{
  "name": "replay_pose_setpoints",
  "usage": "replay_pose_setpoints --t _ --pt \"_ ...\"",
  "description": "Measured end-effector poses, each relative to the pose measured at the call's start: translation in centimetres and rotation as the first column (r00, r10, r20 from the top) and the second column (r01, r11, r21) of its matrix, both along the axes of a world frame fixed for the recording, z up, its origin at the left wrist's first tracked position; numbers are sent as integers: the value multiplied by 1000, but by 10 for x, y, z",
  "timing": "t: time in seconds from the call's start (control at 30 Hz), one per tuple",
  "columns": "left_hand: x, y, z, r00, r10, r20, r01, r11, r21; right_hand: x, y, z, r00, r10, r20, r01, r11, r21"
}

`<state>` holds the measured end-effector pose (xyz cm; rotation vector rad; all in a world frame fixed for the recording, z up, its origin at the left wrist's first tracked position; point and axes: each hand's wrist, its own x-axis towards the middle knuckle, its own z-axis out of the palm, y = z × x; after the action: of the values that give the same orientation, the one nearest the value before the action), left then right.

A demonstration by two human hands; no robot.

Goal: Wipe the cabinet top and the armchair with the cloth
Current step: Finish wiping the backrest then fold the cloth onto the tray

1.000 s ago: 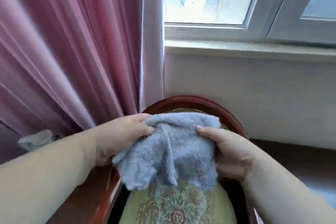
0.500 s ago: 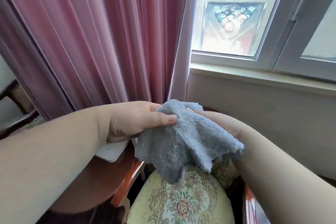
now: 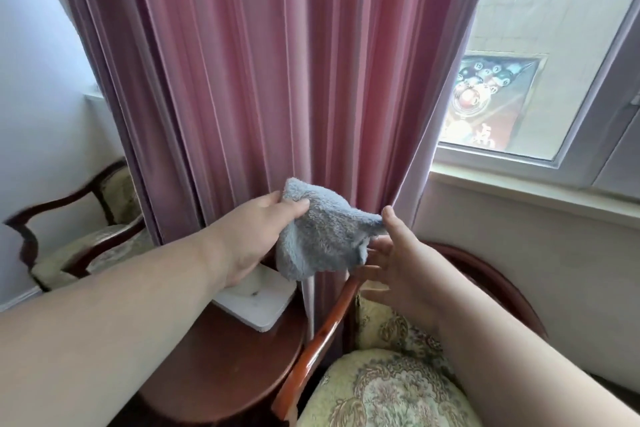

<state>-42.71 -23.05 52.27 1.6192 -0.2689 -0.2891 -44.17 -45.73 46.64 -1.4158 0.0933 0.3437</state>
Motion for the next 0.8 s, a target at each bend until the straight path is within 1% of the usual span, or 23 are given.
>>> replay_pose_setpoints --t 0.07,0.13,0.2,0.23,0.27,0.3,0.33,0.37,0.4,0.43,0.5,0.57,0.6,0.63,0.67,0.73,0.8 --pt "9 37 -3 999 -22 38 20 999 46 12 39 3 989 -60 134 39 988 152" --pt "22 77 -5 995 -23 102 12 993 116 24 78 1 965 -133 226 73 964 255" --pt "40 117 -14 969 30 243 -102 952 288 36 115 -7 933 -243 264 175 950 257" --pt "51 136 -20 937 50 347 -190 904 383 42 131 -11 905 -312 291 264 945 193" --pt "60 152 -26 889 51 456 -277 851 445 47 145 -16 869 -370 327 367 927 74" --pt "68 165 -30 846 42 532 -333 821 464 52 157 -22 830 -408 381 467 881 -75" --pt "76 175 -35 826 35 563 -351 814 463 56 167 -26 790 -426 440 552 807 -209" --pt "83 184 -40 828 24 560 -338 819 464 58 175 -29 757 -433 490 606 746 -277" --pt "91 190 -45 850 21 527 -295 847 443 61 181 -31 743 -436 508 618 738 -271" --pt "98 195 -50 889 31 456 -229 893 386 64 186 -32 754 -438 490 595 771 -226" --pt "111 196 -59 959 53 277 -120 966 231 76 191 -37 817 -427 388 498 861 -100" --pt "128 189 -71 991 71 112 -79 994 73 92 194 -45 872 -404 277 407 912 47" --pt "138 185 -80 997 63 46 -63 998 1 100 195 -50 888 -397 233 375 917 132" --pt "149 182 -89 999 53 1 -53 998 -39 110 196 -57 900 -388 199 351 915 198" --pt "160 180 -100 998 40 -38 -42 998 -57 120 197 -65 907 -381 179 337 913 231" --pt "182 177 -122 993 21 -113 -27 998 -52 141 198 -86 919 -362 157 324 919 227" --pt "207 175 -149 986 48 -158 -42 998 42 166 198 -111 931 -347 112 325 929 179"
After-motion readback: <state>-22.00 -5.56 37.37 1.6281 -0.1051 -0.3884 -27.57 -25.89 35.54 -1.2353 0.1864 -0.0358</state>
